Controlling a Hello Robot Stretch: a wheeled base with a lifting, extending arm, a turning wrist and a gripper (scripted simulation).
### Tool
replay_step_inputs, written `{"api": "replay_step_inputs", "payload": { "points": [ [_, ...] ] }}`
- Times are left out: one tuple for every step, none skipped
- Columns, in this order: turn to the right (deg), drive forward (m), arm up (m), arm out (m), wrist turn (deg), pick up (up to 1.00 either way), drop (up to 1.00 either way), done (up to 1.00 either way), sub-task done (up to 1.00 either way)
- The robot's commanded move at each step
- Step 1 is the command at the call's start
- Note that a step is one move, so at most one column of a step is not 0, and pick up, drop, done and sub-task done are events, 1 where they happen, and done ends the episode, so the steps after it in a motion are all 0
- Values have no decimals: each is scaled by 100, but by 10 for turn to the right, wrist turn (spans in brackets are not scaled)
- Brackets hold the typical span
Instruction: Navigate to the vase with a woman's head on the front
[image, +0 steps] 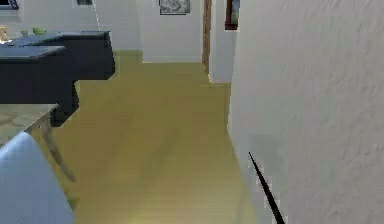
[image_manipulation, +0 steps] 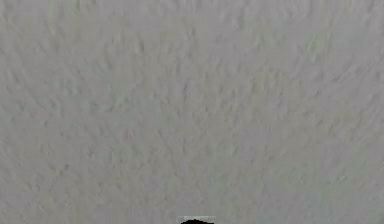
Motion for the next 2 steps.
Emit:
{"api": "replay_step_inputs", "payload": {
  "points": [
    [0, 90, 0, 0, 0, 0, 0, 0, 0],
    [-270, 0, 0, 0, 0, 0, 0, 0, 0]
  ]
}}
